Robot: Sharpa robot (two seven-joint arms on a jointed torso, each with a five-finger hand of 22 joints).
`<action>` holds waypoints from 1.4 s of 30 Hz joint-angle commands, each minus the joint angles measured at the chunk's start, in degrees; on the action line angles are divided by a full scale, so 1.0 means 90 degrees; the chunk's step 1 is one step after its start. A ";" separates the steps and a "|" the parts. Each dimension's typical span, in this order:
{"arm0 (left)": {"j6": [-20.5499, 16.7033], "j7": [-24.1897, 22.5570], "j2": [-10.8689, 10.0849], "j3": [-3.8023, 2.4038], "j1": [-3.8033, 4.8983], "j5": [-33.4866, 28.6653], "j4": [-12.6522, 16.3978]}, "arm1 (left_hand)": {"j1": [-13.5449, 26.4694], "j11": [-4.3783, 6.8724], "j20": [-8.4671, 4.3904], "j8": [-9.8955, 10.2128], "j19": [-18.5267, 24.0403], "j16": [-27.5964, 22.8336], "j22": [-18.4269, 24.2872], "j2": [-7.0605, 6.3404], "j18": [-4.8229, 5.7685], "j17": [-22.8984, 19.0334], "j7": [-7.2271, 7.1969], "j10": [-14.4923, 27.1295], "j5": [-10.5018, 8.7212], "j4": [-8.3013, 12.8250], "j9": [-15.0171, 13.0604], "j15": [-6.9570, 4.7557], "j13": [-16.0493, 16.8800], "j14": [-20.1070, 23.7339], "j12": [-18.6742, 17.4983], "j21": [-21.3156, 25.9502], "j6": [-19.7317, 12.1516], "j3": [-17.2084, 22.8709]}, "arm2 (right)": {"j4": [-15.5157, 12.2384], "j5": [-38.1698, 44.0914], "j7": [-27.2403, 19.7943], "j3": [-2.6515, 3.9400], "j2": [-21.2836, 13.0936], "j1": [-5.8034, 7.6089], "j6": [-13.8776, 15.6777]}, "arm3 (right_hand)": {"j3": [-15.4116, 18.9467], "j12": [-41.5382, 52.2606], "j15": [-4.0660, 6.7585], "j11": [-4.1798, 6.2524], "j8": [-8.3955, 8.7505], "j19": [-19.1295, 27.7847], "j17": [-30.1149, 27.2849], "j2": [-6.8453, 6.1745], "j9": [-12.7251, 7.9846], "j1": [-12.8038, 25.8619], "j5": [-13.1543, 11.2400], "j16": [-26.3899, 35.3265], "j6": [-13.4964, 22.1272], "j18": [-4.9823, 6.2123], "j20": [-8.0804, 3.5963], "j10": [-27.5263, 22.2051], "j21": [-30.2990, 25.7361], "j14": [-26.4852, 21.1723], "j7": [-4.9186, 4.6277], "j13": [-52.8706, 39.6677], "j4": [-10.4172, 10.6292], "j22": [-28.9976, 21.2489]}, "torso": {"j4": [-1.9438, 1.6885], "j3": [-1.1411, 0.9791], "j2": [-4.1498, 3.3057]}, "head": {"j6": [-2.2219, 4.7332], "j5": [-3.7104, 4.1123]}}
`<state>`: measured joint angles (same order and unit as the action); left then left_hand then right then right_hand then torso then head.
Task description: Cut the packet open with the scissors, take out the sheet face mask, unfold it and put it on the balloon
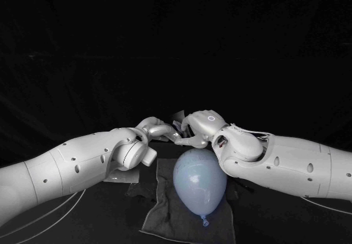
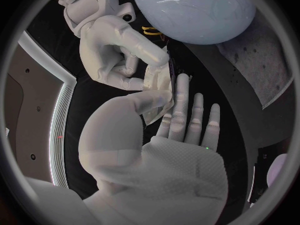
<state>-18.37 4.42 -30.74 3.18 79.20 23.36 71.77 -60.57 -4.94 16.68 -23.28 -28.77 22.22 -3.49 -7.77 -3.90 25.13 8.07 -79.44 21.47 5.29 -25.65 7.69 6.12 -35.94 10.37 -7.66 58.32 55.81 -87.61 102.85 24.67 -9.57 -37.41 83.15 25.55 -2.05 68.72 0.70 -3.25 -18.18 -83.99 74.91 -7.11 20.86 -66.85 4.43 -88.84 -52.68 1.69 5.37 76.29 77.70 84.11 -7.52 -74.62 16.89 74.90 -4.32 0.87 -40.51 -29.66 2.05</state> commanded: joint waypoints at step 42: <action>0.0201 -0.0035 0.0011 -0.0009 0.0015 -0.0029 0.0145 | -0.0042 0.0006 -0.0005 -0.0214 0.0012 0.0058 -0.0006 -0.0009 -0.0123 -0.0021 -0.0028 -0.0032 0.0042 0.0007 -0.0944 -0.0020 0.0013 0.0004 0.0042 0.0026 0.0069 0.0050 | 0.0529 -0.0324 0.0223 0.0002 0.0280 -0.0083 0.0207 | -0.1891 0.0763 0.0183 0.0231 -0.0376 -0.0328 0.1536 -0.0163 -0.0062 -0.0519 -0.0137 -0.0054 -0.0663 -0.0012 -0.0142 0.0536 0.0524 0.0619 0.0237 -0.0459 -0.0100 0.1449 | -0.0003 -0.0002 0.0003 | -0.0039 -0.0028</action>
<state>-17.86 4.85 -30.87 3.22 79.20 23.33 72.67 -60.54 -5.04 16.68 -23.28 -28.77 22.45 -3.48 -7.80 -3.90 24.99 7.97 -79.35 21.64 5.46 -25.65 7.69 6.16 -35.94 10.36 -7.66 58.23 55.96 -82.92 99.47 26.59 -9.53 -35.01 82.49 27.24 -18.78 75.34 2.07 -1.17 -21.23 -83.91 74.95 -8.62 20.10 -70.91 3.46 -89.13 -58.18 1.69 4.39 80.71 82.22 84.02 -5.52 -74.94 15.96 74.92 -4.35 0.86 -40.51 -29.99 1.82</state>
